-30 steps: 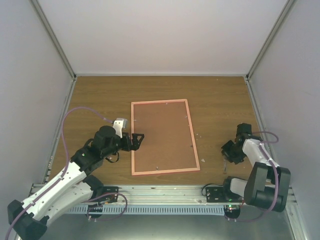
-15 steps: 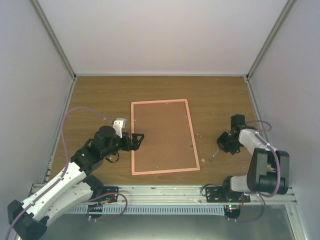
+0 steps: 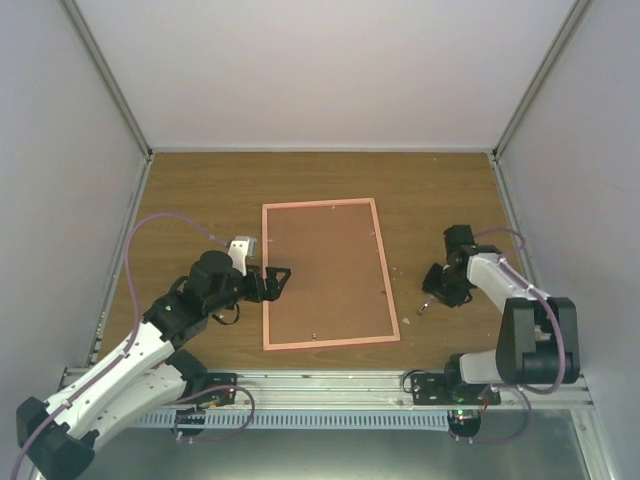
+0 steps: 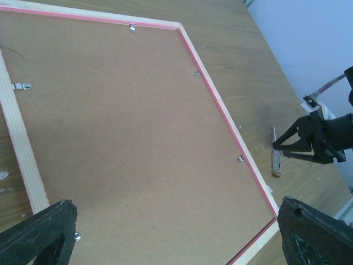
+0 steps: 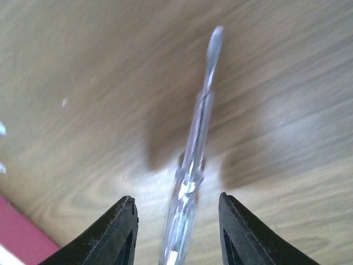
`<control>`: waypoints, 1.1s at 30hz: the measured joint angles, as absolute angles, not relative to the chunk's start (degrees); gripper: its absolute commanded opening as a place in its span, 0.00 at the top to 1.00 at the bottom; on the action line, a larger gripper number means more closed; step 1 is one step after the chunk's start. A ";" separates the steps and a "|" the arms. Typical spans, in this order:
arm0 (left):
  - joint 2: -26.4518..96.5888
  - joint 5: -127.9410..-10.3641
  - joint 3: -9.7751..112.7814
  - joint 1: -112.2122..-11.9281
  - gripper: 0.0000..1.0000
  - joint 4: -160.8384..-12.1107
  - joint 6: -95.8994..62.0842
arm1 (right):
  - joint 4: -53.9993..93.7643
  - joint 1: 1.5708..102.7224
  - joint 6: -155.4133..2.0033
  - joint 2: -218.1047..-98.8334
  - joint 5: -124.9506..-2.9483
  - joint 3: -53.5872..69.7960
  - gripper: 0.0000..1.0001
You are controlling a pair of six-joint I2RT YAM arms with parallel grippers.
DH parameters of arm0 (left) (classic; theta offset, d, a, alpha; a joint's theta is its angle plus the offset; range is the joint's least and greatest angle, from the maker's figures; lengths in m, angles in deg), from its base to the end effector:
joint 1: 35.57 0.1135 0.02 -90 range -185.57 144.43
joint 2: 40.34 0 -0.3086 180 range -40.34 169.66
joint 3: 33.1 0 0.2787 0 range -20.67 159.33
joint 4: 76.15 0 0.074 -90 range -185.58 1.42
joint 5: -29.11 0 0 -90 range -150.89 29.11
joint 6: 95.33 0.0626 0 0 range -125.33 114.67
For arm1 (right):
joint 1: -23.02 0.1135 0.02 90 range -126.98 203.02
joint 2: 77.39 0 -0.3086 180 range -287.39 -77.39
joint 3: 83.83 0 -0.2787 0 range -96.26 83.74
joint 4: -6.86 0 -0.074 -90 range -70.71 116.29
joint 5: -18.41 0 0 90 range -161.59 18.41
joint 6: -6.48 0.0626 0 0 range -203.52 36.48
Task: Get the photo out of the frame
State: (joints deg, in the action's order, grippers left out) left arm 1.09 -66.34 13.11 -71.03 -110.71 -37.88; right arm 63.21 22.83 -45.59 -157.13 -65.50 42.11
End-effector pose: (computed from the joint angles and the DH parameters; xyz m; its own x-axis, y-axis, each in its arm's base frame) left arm 0.1470 -0.1120 0.2732 -0.6879 -0.1677 -0.7062 0.3257 0.7982 -0.5067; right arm 0.2351 0.0059 0.1615 -0.7882 0.6138 -0.0448 0.5998 0.7823 0.1681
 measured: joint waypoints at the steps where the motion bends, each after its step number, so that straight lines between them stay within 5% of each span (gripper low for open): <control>1: 1.25 -66.61 13.11 -71.03 0.01 -110.45 -37.93 | 63.82 23.97 -45.50 -156.32 -65.37 42.51 0.57; 13: 2.97 -68.77 13.11 -71.01 0.01 -109.09 -39.17 | 65.42 28.95 -44.17 -153.24 -65.44 47.49 0.61; 33: 5.16 -74.98 11.85 -71.01 0.01 -106.36 -42.12 | 64.30 39.12 -42.57 -156.24 -73.15 44.82 0.99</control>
State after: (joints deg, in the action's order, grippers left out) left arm 5.16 -74.98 11.85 -71.01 -106.36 -42.12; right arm 64.30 39.12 -42.57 -156.24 -73.15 44.82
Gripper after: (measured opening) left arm 0.990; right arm 0.135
